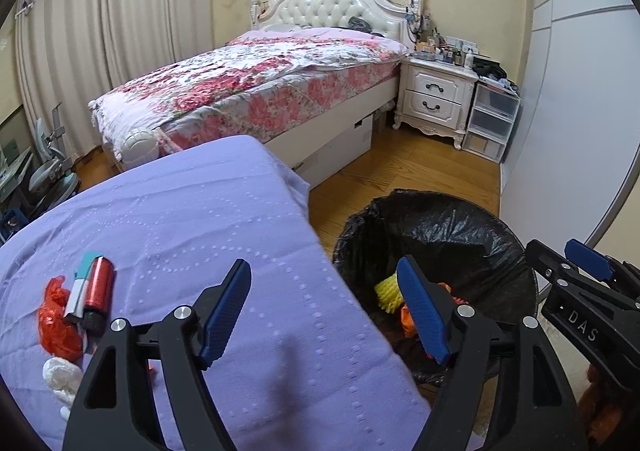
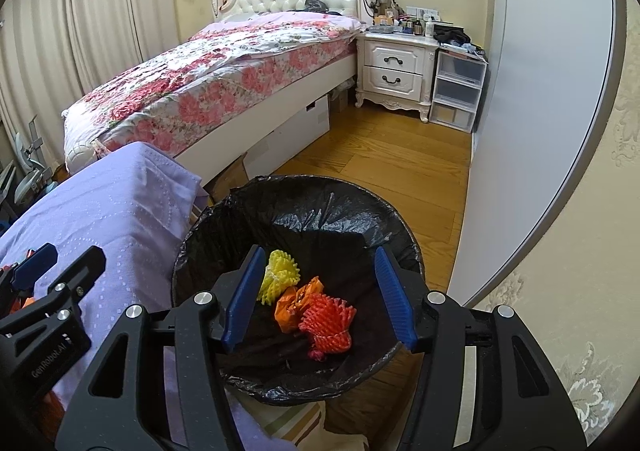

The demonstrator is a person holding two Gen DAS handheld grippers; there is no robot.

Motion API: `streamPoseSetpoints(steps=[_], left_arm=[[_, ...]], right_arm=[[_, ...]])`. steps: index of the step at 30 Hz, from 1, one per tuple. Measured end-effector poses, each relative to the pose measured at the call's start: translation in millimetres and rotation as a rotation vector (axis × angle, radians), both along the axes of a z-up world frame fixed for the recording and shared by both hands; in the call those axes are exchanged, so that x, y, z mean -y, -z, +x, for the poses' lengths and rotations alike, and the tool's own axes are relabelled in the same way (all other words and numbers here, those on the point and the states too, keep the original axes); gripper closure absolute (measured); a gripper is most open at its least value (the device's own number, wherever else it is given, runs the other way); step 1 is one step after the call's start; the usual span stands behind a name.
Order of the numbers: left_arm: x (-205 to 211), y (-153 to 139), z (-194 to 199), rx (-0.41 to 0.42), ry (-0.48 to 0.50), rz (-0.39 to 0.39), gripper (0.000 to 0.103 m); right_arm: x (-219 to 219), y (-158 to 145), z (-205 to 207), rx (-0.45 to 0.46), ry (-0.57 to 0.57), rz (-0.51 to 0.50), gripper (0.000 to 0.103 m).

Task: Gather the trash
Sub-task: 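Move both open grippers back over the remaining trash on the bed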

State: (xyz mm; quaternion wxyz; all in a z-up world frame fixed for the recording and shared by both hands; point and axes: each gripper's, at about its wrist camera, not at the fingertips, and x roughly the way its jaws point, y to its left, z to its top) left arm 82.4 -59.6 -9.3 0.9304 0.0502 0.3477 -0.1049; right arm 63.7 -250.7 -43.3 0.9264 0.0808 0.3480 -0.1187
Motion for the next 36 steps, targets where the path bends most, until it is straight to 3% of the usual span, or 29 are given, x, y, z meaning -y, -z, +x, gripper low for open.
streamPoseSetpoints(steps=[17, 27, 36], left_arm=[[-114, -17, -28, 0.005, -0.233, -0.011, 0.029], [-184, -7, -36, -0.028, -0.388, -0.014, 0.029], [-212, 9, -25, -0.108, -0.39, -0.068, 0.029]], right_arm=[[-83, -9, 0, 0.003, -0.187, 0.01, 0.043], [-136, -11, 3, -0.005, -0.303, -0.005, 0.042], [-172, -5, 8, -0.03, -0.377, -0.026, 0.042]])
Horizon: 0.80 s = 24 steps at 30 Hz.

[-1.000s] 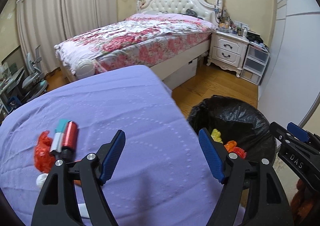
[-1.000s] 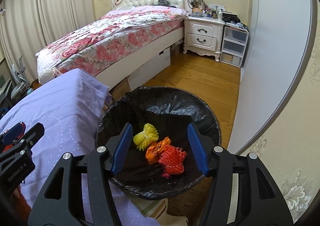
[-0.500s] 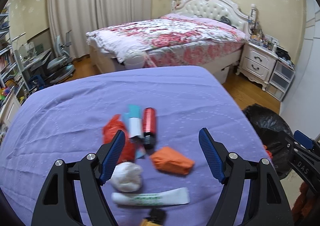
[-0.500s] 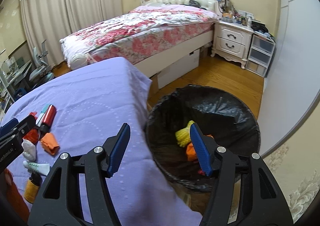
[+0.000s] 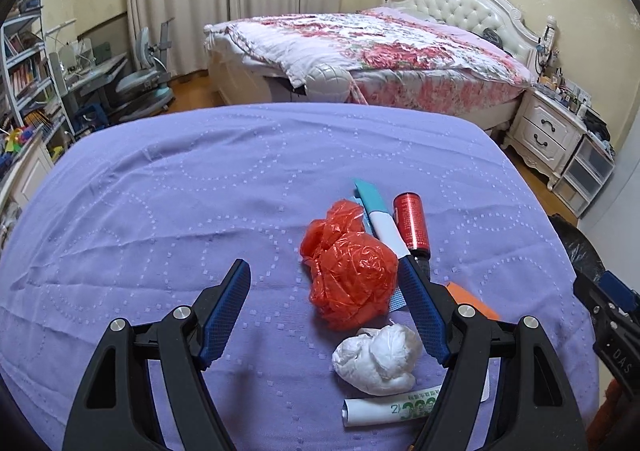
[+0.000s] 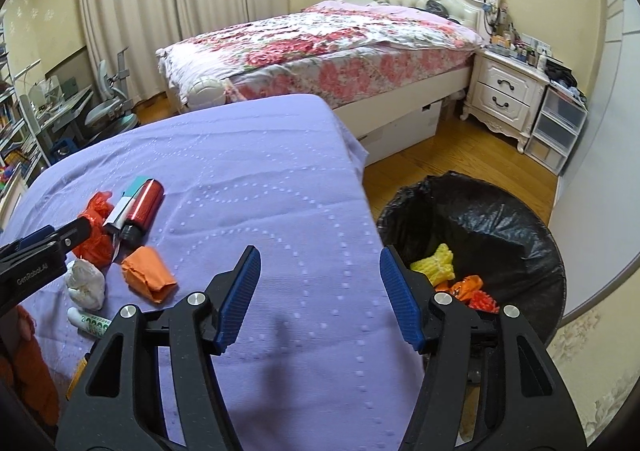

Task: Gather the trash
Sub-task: 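Move both open grippers back over the remaining trash on the bed, then grasp the red plastic bag with the left gripper while the right grasps the orange cloth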

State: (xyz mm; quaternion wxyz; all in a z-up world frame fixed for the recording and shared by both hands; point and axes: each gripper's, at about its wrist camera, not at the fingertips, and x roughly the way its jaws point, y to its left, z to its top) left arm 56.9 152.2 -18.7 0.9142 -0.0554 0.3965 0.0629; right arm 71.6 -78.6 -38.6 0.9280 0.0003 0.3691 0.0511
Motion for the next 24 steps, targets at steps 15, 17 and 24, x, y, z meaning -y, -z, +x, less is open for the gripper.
streamPoseSetpoints(steps=[15, 17, 24], left_arm=[[-15, 14, 4, -0.036, 0.064, -0.049, 0.06], [-16, 13, 0, -0.026, 0.061, -0.043, 0.06], [-34, 7, -14, -0.012, 0.03, -0.038, 0.06]], right_arm=[[-34, 9, 4, -0.024, -0.073, -0.029, 0.042], [-39, 8, 3, -0.023, -0.086, -0.03, 0.042], [-58, 2, -2, -0.009, -0.139, -0.036, 0.042]])
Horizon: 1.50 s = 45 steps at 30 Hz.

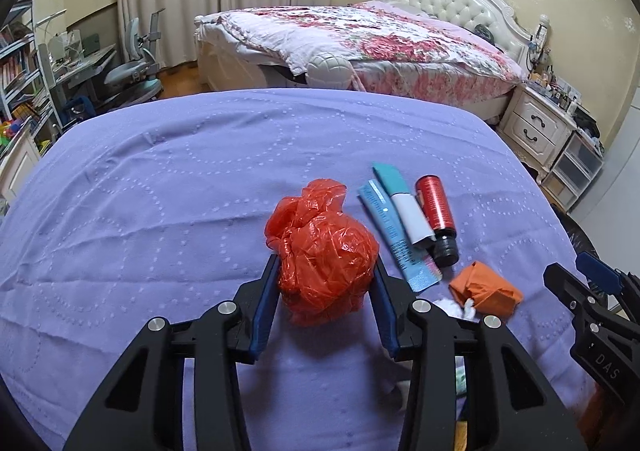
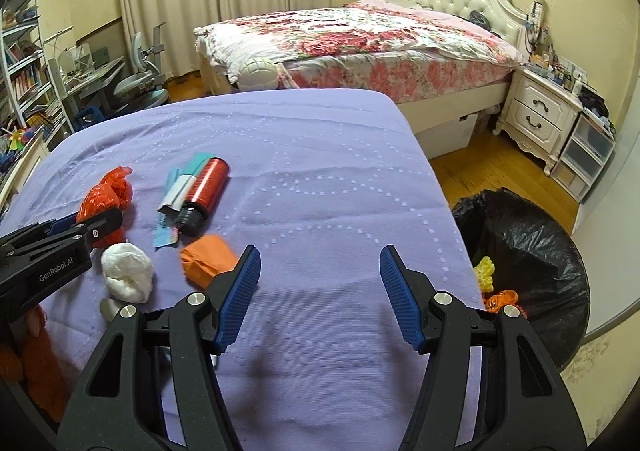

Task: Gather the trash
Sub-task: 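Grasp the red plastic bag with the left gripper while the right grasps the orange cloth, then carry the red bag and orange cloth over the black bin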

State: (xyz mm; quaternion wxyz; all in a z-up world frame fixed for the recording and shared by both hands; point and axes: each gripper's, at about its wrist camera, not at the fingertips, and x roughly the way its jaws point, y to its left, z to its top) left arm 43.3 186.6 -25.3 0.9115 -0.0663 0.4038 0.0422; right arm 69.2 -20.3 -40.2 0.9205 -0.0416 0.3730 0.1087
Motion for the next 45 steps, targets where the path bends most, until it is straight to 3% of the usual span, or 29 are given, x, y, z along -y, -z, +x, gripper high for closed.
streamPoseSetpoints(steps=[12, 23, 26, 29, 32, 33, 45], left_arm=[[-46, -1, -30, 0.001, -0.096, 0.013, 0.06], [-63, 2, -40, 0.007, -0.123, 0.004, 0.06], [-60, 3, -40, 0.008, -0.117, -0.002, 0.06], [-57, 2, -43, 0.012, -0.106, -0.007, 0.06], [-51, 0, -44, 0.02, -0.096, -0.012, 0.06], [-49, -1, -45, 0.023, -0.091, -0.015, 0.06], [-6, -15, -52, 0.064, -0.003, -0.012, 0.06]], right_arm=[[-43, 8, -3, -0.036, -0.113, -0.039, 0.042], [-57, 22, 5, -0.088, -0.14, -0.054, 0.043], [-57, 23, 4, -0.095, -0.147, -0.05, 0.058], [-56, 22, 1, -0.09, -0.144, -0.051, 0.059], [-51, 20, -2, -0.083, -0.136, -0.038, 0.068], [-49, 19, -3, -0.083, -0.133, -0.035, 0.078], [-1, 6, -16, -0.05, -0.041, 0.008, 0.077]])
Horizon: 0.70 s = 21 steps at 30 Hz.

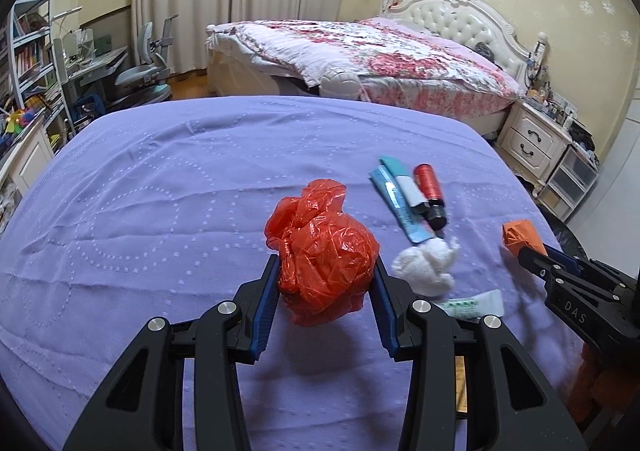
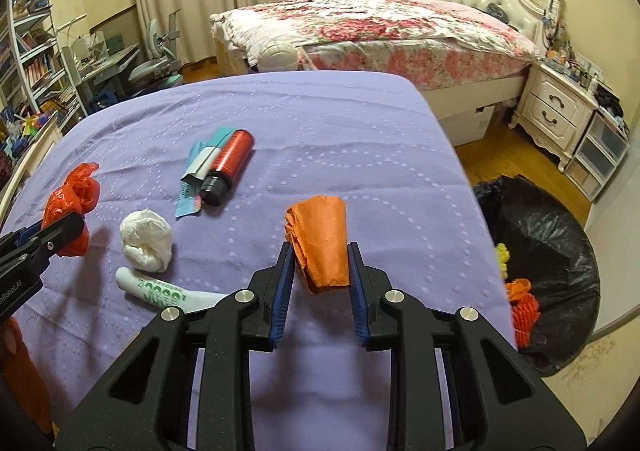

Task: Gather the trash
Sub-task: 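Carry the red bag and orange cloth over the black bin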

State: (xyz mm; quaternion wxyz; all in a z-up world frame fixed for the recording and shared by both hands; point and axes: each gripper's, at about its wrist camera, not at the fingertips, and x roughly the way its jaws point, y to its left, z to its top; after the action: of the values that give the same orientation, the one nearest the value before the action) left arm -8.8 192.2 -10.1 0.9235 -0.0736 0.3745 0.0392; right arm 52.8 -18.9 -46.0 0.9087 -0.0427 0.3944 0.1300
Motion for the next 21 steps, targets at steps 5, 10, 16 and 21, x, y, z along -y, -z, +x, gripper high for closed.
streamPoseSetpoints(steps=[5, 10, 16, 21], left_arm=[[28, -7, -2, 0.027, 0.052, -0.003, 0.06], [66, -13, 3, 0.048, 0.135, 0.005, 0.06], [118, -18, 15, 0.068, 0.244, 0.005, 0.06], [162, -16, 29, 0.067, 0.32, 0.014, 0.06]], right_arm=[[34, -8, -9, 0.029, 0.071, 0.013, 0.077], [76, -18, -15, 0.062, 0.163, 0.019, 0.077], [128, -27, -19, 0.098, 0.28, 0.008, 0.077], [162, -27, -17, 0.107, 0.35, 0.008, 0.077]])
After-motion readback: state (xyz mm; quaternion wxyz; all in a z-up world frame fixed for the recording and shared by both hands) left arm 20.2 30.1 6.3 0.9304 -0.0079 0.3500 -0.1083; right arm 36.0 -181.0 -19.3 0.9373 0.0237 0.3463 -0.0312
